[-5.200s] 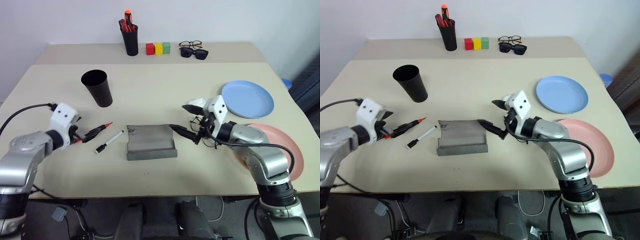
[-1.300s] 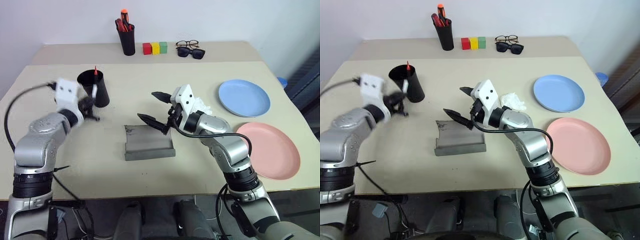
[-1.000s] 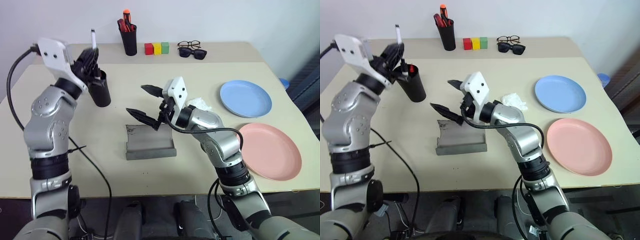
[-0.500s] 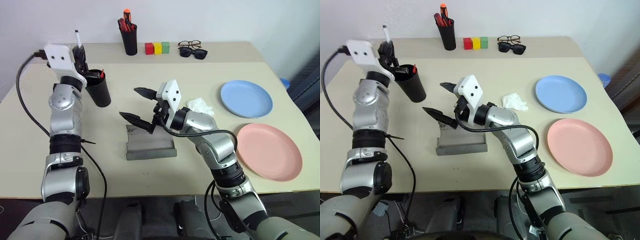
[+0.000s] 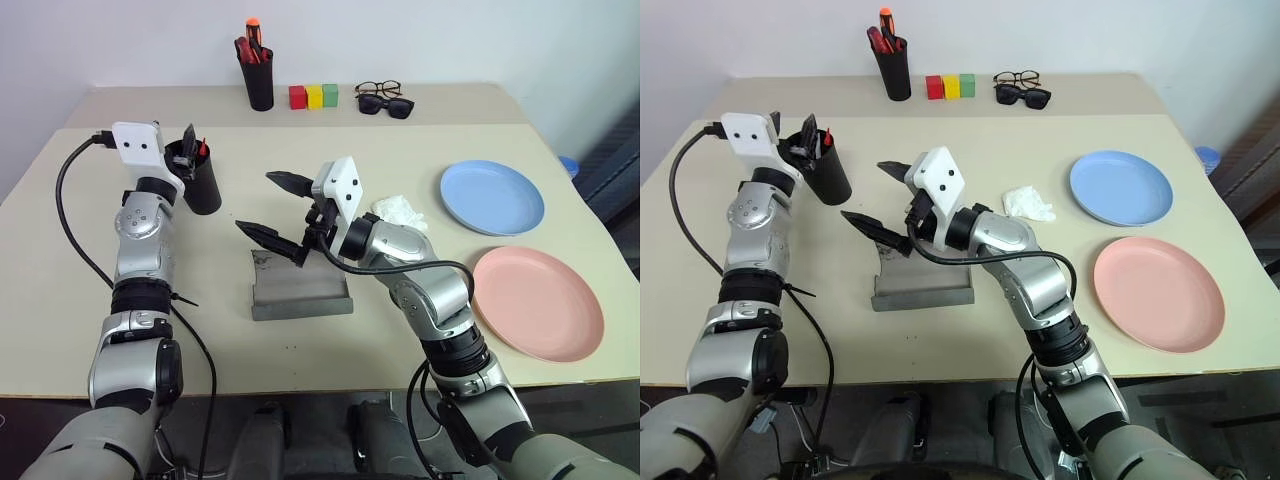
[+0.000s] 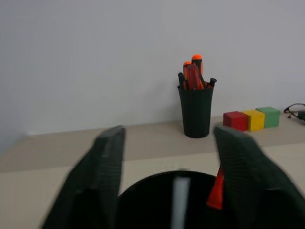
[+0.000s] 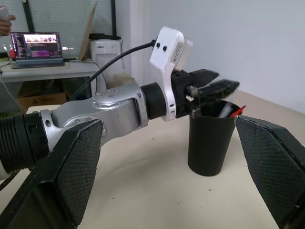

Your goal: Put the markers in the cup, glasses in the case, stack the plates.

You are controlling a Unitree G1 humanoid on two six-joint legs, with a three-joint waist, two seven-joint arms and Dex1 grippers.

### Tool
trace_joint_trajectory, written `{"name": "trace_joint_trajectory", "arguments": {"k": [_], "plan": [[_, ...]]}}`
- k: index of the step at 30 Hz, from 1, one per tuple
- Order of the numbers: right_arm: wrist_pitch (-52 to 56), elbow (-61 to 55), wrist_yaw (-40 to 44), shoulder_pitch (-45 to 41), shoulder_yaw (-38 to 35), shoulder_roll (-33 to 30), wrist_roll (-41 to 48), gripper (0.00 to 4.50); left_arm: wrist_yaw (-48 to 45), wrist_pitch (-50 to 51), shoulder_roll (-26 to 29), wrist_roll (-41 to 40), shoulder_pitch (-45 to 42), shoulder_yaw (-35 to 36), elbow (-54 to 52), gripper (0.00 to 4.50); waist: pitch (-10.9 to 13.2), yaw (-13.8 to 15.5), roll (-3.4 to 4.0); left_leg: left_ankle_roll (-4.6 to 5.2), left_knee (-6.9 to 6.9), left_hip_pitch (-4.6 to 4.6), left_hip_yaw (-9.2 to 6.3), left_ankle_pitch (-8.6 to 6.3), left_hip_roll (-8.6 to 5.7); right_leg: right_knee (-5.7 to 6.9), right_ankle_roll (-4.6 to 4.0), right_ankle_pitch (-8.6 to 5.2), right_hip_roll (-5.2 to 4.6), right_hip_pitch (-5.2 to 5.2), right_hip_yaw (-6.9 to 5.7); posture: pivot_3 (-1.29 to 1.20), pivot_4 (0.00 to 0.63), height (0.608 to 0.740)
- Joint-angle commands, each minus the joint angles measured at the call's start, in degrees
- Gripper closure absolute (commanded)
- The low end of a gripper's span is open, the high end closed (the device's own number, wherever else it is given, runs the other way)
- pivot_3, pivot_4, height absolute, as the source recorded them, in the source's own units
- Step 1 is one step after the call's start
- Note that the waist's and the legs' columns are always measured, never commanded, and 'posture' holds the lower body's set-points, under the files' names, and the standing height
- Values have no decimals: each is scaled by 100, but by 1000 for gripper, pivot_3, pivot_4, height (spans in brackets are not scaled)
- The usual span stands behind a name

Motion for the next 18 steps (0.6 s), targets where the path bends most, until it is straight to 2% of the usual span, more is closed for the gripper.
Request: {"name": "trace_joint_trajectory", "arguments": {"k": [1,4,6,8,9,13,18], "plan": [[-29,-239,4,-77,-25,42,67,0,-110,-2,41,-279,36,183,-577,1545,0,0,0,0,0,0,-1,0,0,0,0,0,0,0,0,0,150,740],[-9,-266,42,-72,-69,-55,61,0,-929,603,147,-840,369,29,-1572,1545,0,0,0,0,0,0,-1,0,1,0,0,0,-1,0,0,0,150,740],[8,-287,86,-35,-162,-221,53,0,-1747,1400,371,-1321,816,-261,-2599,1011,0,-5,0,0,-1,0,-1,0,1,0,0,0,-2,1,0,0,150,740],[21,-261,188,68,-348,-546,65,0,-2631,2341,864,-1704,1431,-713,-3649,236,0,-18,2,0,-2,0,-1,0,2,-1,0,0,-3,1,1,0,150,740],[47,-229,265,133,-436,-749,75,0,-2957,2744,1122,-1814,1698,-916,-4064,51,0,-19,2,0,-4,1,-1,0,2,-2,0,0,-4,2,2,0,150,740],[89,-169,722,575,-686,-1777,-7,0,-4021,3748,2019,-2064,2453,-1576,-5234,51,2,18,5,2,-5,4,-2,-1,3,-7,-1,-1,-5,12,2,0,150,740],[158,-348,877,1097,-1177,-2613,68,0,-4753,4263,2407,-1946,2591,-2342,-5889,51,5,17,10,4,-5,5,1,-2,4,-10,-2,-2,0,14,2,0,150,740]]}}
